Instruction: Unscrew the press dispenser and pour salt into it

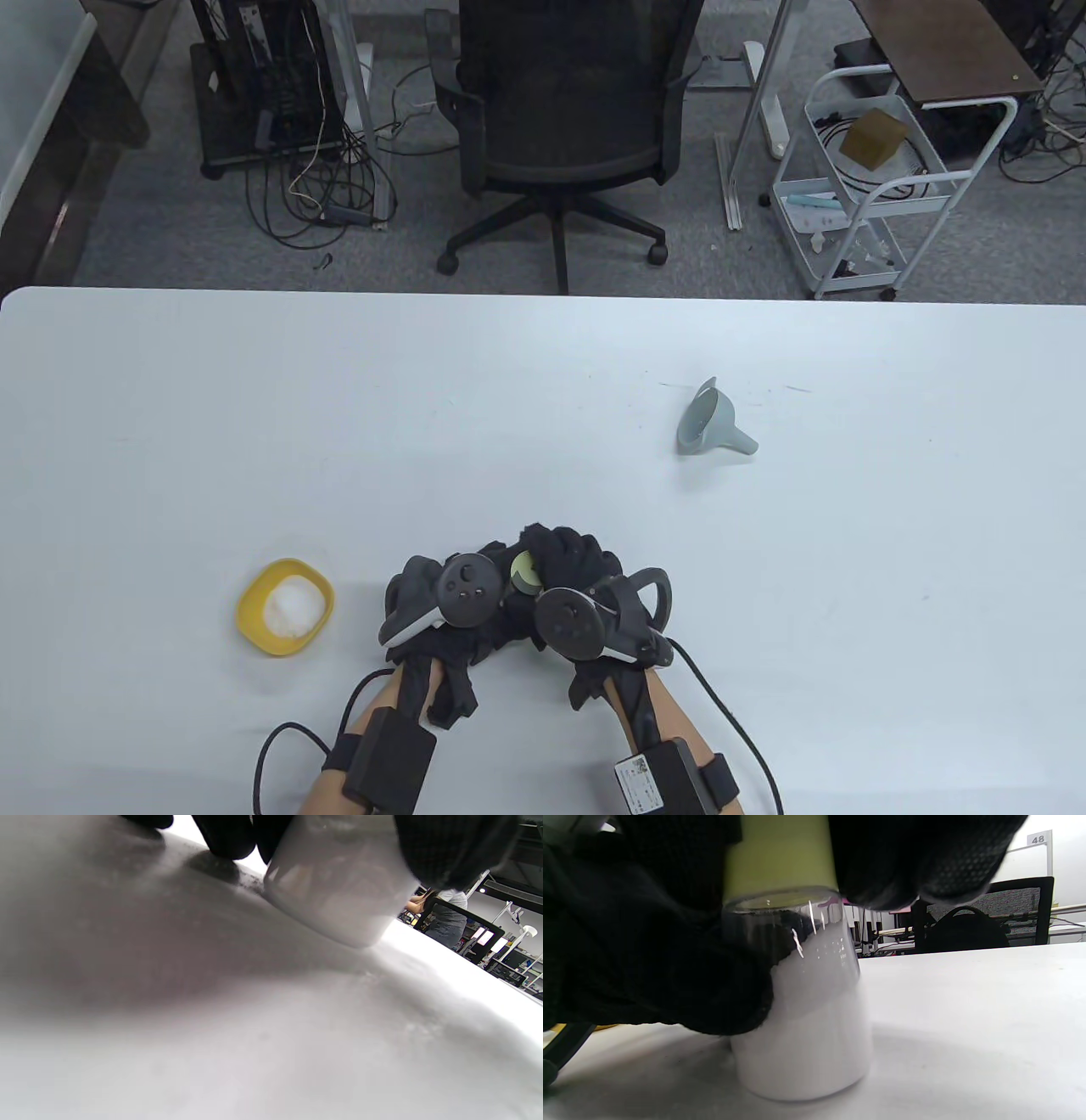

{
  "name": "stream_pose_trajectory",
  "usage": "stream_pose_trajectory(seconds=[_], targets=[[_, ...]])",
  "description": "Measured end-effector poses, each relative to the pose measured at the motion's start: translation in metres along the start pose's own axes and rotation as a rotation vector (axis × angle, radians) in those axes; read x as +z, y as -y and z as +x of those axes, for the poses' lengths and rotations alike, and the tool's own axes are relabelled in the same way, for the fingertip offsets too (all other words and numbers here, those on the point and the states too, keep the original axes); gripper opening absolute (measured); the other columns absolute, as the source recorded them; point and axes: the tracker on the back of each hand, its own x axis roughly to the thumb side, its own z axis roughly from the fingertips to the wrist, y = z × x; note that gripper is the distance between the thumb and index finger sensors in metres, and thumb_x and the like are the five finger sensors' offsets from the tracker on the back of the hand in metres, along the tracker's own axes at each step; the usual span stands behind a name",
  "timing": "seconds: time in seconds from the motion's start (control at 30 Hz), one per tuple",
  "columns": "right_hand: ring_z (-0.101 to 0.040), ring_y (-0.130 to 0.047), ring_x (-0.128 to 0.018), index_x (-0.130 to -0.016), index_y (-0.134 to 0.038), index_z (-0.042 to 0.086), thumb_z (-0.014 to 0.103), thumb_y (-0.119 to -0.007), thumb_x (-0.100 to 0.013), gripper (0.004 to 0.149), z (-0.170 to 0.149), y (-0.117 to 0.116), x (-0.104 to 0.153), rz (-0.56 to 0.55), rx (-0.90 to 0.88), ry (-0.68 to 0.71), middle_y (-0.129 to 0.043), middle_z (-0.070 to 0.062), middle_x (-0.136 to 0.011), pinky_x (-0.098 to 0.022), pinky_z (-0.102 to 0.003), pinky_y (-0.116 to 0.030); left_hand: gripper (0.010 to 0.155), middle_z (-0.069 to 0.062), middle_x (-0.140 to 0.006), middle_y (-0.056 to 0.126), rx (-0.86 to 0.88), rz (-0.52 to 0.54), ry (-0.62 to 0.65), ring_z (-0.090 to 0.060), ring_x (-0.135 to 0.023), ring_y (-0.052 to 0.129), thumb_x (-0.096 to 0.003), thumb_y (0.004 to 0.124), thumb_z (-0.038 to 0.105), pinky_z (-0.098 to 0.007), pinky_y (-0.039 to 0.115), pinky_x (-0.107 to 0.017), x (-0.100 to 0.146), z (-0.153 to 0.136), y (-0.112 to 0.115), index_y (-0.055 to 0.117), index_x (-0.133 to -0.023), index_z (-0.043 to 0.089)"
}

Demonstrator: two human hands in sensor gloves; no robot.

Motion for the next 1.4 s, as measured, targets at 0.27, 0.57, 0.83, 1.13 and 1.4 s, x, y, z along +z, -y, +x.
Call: stream_pose_trajectory(seconds=[0.27, 0.57, 0.83, 1.13, 1.4], targets=[[-0.052, -0.075, -0.093, -0.115, -0.035, -0.016, 0.034, -0.084, -0.052, 0.094, -0.003, 0.006, -0.001, 0.088, -0.071, 0.021, -0.065, -0.03, -0.108, -0.061, -0.078, -0.063, 0.099, -0.001, -0.12, 0.065, 0.0, -0.006, -0.018, -0.033, -0.113, 0.062, -0.0414, 0.08, 0.069, -0.065, 0.051, -0.075, 0.001, 0.0, 0.001, 0.038, -0.119, 0.023], [-0.059, -0.067, -0.098, -0.116, -0.031, -0.014, 0.037, -0.084, -0.053, 0.097, -0.006, 0.007, 0.0, 0.135, -0.077, 0.013, -0.062, -0.03, -0.113, -0.061, -0.081, -0.059, 0.099, -0.001, -0.12, 0.063, 0.0, -0.011, -0.028, -0.033, -0.114, 0.061, -0.0423, 0.079, 0.069, -0.065, 0.049, -0.075, 0.002, 0.001, 0.002, 0.036, -0.119, 0.023], [-0.053, -0.071, -0.08, -0.112, -0.035, -0.017, 0.069, -0.068, -0.043, 0.115, -0.003, 0.006, 0.002, 0.027, -0.013, -0.101, -0.061, -0.035, -0.099, -0.059, -0.072, -0.064, 0.1, -0.002, -0.121, 0.061, -0.001, -0.017, -0.03, -0.033, -0.114, 0.059, -0.0436, 0.077, 0.069, -0.065, 0.049, -0.075, 0.004, 0.001, 0.003, 0.034, -0.12, 0.022], [-0.043, -0.08, -0.073, -0.109, -0.041, -0.014, 0.057, -0.078, -0.052, 0.099, 0.006, 0.0, 0.004, -0.102, 0.065, -0.098, -0.071, -0.026, -0.091, -0.057, -0.066, -0.071, 0.1, -0.002, -0.122, 0.061, -0.001, -0.019, -0.034, -0.034, -0.115, 0.058, -0.044, 0.077, 0.069, -0.065, 0.048, -0.075, 0.004, 0.001, 0.004, 0.033, -0.12, 0.022], [-0.043, -0.082, -0.078, -0.109, -0.042, -0.015, 0.053, -0.084, -0.05, 0.099, 0.004, 0.003, 0.005, -0.104, 0.048, -0.057, -0.071, -0.027, -0.095, -0.058, -0.068, -0.072, 0.1, -0.002, -0.122, 0.061, -0.001, -0.019, -0.034, -0.034, -0.115, 0.058, -0.0439, 0.077, 0.069, -0.065, 0.048, -0.075, 0.004, 0.001, 0.004, 0.033, -0.12, 0.022]])
